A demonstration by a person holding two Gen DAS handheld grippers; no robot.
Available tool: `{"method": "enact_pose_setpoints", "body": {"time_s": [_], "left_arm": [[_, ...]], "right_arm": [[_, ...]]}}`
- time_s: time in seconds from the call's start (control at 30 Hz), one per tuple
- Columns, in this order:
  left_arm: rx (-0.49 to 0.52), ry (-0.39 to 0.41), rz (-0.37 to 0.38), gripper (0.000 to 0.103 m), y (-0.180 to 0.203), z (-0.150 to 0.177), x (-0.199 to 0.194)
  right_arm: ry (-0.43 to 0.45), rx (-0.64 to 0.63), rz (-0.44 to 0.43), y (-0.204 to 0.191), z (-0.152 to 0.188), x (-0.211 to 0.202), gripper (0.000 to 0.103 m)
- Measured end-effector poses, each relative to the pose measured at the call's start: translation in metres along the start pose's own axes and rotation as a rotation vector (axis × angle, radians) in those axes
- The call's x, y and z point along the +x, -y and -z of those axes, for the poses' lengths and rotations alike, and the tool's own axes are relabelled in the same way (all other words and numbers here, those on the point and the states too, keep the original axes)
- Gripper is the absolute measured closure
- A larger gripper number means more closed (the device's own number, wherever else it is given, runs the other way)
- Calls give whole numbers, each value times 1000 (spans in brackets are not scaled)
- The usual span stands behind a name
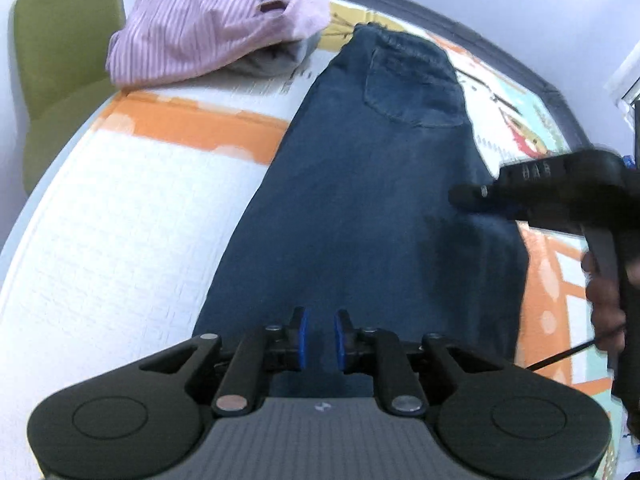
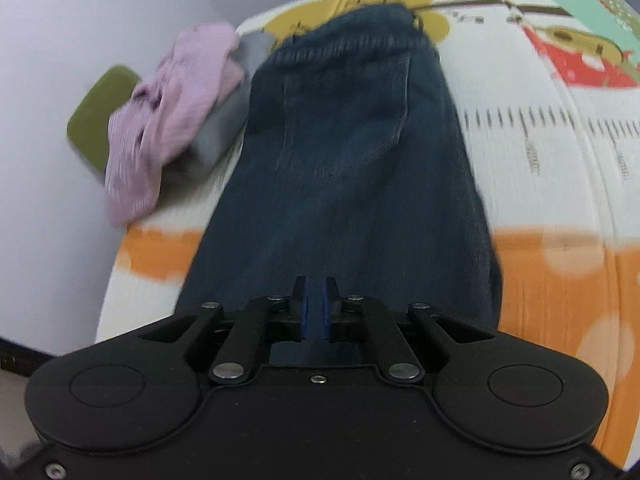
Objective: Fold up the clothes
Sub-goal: 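Open both grippers and release the flattened jeans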
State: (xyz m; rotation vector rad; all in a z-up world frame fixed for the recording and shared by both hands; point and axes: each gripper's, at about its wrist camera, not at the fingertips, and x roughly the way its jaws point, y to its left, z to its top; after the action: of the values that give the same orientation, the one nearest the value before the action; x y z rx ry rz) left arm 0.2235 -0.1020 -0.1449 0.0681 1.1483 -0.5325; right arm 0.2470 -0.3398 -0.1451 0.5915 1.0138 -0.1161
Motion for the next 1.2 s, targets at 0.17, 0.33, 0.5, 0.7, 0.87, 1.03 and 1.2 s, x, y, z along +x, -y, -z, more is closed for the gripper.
{"method": "enact_pose_setpoints", "body": {"time_s": [0.17,0.33,0.5,0.7,0.87,1.03,1.2], "left_arm": [[16,-43,-16,87,-12,11,16],[35,-61,1,87,-27,16,19],[36,-61,9,88,-45,20,7],[35,-63,18,88,-57,28,-10],[114,-40,14,87,-43,30,-31],[220,-8,38,84,-19,37,-52],[261,-30,97,83,-5,53,-55]], "right_arm": [[-52,41,18,-2,49,7,94],[-70,79,2,1,91,0,94],[-73,85,-1,6,130,-24,95],[-67,85,83,8,168,-61,95],[17,116,84,2,187,-100,94],[62,101,52,-25,192,-121,94],[58,65,61,-54,204,-120,94]]}}
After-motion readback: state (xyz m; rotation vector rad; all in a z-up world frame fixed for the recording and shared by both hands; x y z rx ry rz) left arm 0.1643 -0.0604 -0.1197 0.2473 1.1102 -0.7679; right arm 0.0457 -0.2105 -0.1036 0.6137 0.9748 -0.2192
